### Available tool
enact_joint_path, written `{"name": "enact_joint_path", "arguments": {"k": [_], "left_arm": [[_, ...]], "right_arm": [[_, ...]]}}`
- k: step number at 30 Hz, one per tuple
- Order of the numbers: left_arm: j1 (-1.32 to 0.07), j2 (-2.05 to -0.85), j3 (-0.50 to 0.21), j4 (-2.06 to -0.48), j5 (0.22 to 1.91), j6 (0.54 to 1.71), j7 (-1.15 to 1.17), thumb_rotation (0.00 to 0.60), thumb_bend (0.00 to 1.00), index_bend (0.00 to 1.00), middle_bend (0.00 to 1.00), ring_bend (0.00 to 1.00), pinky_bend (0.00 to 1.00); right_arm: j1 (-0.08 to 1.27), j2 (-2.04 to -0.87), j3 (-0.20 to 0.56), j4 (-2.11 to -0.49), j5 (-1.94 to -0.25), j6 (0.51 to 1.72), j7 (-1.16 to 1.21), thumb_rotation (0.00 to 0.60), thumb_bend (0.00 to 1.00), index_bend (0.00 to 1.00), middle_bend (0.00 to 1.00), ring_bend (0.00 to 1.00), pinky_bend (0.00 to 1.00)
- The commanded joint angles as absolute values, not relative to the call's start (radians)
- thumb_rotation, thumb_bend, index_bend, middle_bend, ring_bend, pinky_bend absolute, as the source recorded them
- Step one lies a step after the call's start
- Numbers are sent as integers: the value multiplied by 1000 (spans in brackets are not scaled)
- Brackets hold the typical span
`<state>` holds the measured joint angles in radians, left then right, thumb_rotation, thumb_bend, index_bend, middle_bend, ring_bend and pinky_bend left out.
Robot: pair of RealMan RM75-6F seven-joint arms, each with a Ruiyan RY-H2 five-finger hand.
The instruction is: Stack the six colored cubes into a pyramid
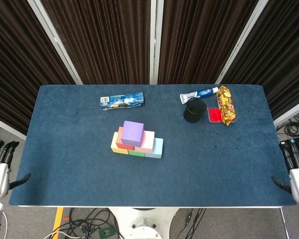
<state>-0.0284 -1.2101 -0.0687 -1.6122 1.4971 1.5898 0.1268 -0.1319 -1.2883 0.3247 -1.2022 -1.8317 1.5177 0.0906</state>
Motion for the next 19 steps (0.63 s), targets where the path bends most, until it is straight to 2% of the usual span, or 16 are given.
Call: {"name": "enact_joint_path", "arguments": {"k": [1,7,9,12,13,19], "left_arm": [[-26,-1254,-48,-1562,1532,1603,156,600,0,115,110,0,135],[-21,-1293,-37,-1494,1556,1620,178,600,0,110,87,0,119],[-23,-1290,-33,-1487,1555,1610,214,566,0,107,69,0,94],[-25,-1283,-29,-1499,1544,1590,212,465,0,102,53,0,74],[-25,-1281,-27,-1501,1543,1587,200,455,0,102,51,0,73],[-20,-1292,-24,-1461,1561,1608,158,464,0,101,51,0,73]], "right_arm": [[-156,-1479,201,-990,-1805,1625,211,600,0,0,0,0,0],[-145,-1510,167,-961,-1783,1677,220,600,0,0,0,0,0],[-140,-1504,157,-974,-1783,1693,211,600,0,0,0,0,0],[-132,-1490,141,-1004,-1778,1699,197,600,0,0,0,0,0],[-129,-1487,136,-1013,-1775,1696,193,600,0,0,0,0,0],[-110,-1458,111,-1057,-1727,1642,200,600,0,0,0,0,0]]}}
